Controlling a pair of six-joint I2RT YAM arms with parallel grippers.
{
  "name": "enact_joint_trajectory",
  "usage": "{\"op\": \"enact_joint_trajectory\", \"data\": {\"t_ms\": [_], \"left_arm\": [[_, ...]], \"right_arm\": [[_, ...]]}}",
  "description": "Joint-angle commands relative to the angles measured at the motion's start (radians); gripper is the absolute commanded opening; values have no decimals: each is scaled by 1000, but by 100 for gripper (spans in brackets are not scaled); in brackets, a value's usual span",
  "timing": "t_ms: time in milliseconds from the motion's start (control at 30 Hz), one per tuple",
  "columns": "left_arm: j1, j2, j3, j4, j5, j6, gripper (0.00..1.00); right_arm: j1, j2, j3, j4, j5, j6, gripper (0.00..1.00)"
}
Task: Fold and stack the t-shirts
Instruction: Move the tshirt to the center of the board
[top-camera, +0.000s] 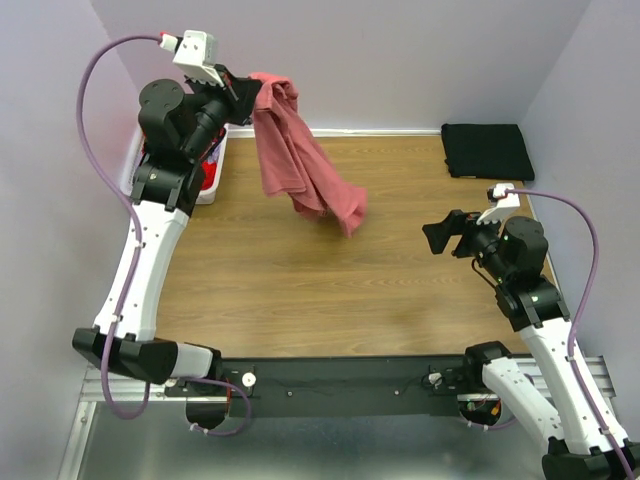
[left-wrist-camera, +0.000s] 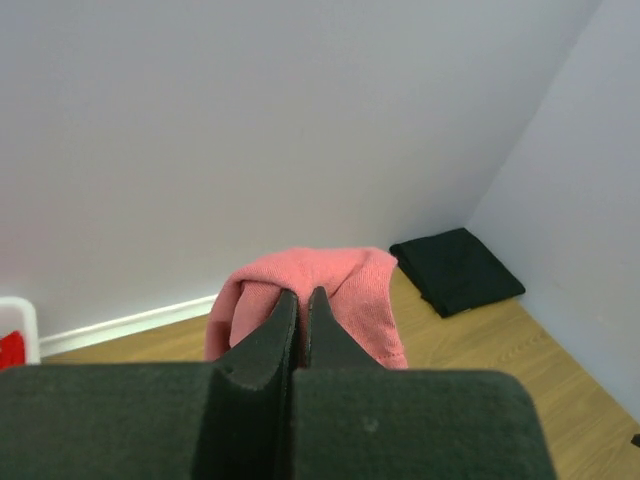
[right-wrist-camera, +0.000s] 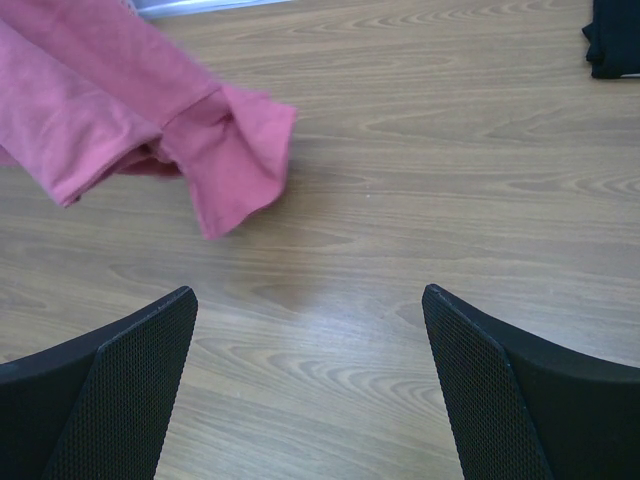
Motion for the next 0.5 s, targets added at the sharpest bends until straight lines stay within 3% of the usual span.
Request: {"op": "enact_joint_trajectory", "data": {"t_ms": [0,200,467], "left_arm": [[4,-123,20,2,-83,93,0],[-5,-152,-17,-19,-2,124,0],[-301,-73,-192,168,46,37,0]], "right_arm": [[5,2,22,-9,-24,-10,100],[5,-6,13,-10,-25,0,100],[4,-15,13,-12,-8,23,100]]}}
